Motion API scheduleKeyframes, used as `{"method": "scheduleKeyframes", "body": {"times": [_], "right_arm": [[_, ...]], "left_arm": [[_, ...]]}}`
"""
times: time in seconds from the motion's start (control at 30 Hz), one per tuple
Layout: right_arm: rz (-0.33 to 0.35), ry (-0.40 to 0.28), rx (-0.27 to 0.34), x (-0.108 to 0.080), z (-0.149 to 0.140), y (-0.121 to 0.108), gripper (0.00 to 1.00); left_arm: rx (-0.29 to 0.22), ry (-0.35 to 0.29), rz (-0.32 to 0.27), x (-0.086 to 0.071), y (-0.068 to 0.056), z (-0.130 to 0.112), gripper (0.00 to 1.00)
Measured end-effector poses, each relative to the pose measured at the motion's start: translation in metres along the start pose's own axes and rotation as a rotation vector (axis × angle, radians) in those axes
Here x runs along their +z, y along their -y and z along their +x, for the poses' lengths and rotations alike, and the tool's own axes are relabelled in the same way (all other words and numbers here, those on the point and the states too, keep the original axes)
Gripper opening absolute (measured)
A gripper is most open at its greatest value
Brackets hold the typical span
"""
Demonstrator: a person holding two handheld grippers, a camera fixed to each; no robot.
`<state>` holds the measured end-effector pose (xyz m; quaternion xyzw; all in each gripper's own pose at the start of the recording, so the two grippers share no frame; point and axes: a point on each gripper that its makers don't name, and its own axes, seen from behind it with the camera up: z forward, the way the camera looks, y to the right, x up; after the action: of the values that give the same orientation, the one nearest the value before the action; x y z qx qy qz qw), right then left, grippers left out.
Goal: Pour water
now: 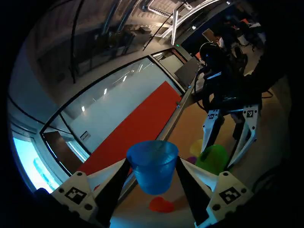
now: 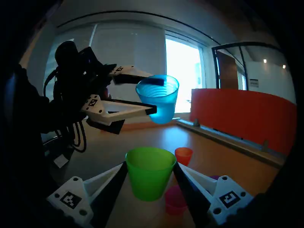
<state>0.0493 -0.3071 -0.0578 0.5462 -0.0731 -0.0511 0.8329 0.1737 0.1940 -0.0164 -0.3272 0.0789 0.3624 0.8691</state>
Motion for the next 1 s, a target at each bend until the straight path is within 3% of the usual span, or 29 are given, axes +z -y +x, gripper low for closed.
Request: {"method": "scheduleKeyframes", "body": {"times": [1.0], "right_arm": [[-0.001, -0.013, -0.003, 0.0039, 0.0057, -0.0021, 0.9]], "left_arm": [[0.135, 0.001, -0.004, 0.0083, -0.004, 0.002, 0.84]]}}
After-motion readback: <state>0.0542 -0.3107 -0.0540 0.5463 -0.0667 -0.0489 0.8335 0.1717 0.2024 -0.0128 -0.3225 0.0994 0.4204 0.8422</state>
